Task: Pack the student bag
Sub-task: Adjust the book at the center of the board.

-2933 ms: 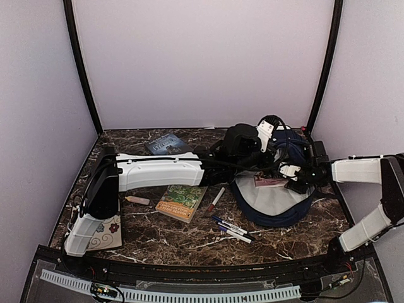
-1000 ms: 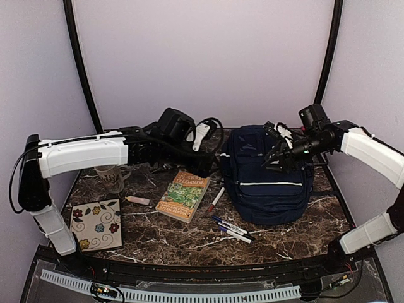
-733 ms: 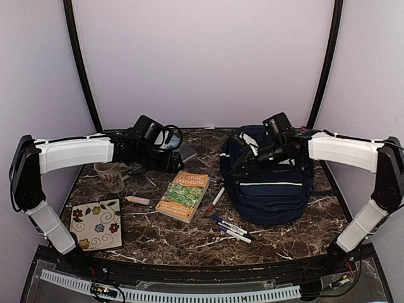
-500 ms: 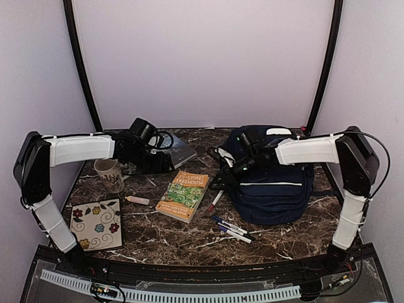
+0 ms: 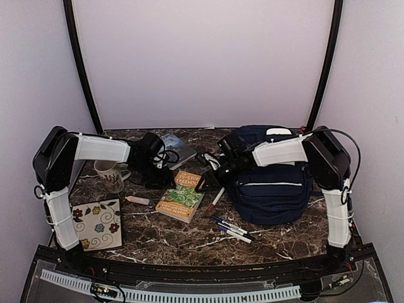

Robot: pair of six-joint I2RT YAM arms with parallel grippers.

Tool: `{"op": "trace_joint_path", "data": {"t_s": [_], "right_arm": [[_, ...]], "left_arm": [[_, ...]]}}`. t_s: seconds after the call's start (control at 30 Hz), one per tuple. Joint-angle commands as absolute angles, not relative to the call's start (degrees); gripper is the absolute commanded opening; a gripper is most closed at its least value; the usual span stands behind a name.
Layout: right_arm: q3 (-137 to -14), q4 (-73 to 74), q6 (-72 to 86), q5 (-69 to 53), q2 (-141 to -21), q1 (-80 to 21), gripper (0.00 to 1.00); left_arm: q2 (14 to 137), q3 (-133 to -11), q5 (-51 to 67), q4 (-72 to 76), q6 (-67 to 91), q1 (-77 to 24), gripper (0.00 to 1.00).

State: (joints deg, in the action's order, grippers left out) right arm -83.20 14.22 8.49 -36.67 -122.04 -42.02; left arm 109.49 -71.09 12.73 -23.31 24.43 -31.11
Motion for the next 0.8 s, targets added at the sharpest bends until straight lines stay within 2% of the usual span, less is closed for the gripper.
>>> {"op": "trace_joint_path", "data": {"t_s": [0.0, 0.3, 0.47, 0.77], "right_arm": [[-85.3, 15.3, 12.4, -35.4, -125.5, -42.5, 0.54], [-86.7, 19.1, 13.0, -31.2, -130.2, -42.7, 0.48], [-86.3, 20.6, 10.1, -31.5, -128.9, -43.1, 0.48], [-91.7, 28.1, -1.1, -27.6, -124.6, -43.1, 0.53]], "left_arm": [[110.0, -70.8, 15.9, -23.4, 24.6, -31.4, 0.63], [108.4, -66.1, 21.5, -20.7, 27.5, -31.9, 0.62], [107.3, -64.4, 23.2, -20.4, 28.4, -32.6, 0.61], [104.9, -63.4, 20.1, -23.0, 29.9, -38.3, 0.56]]}}
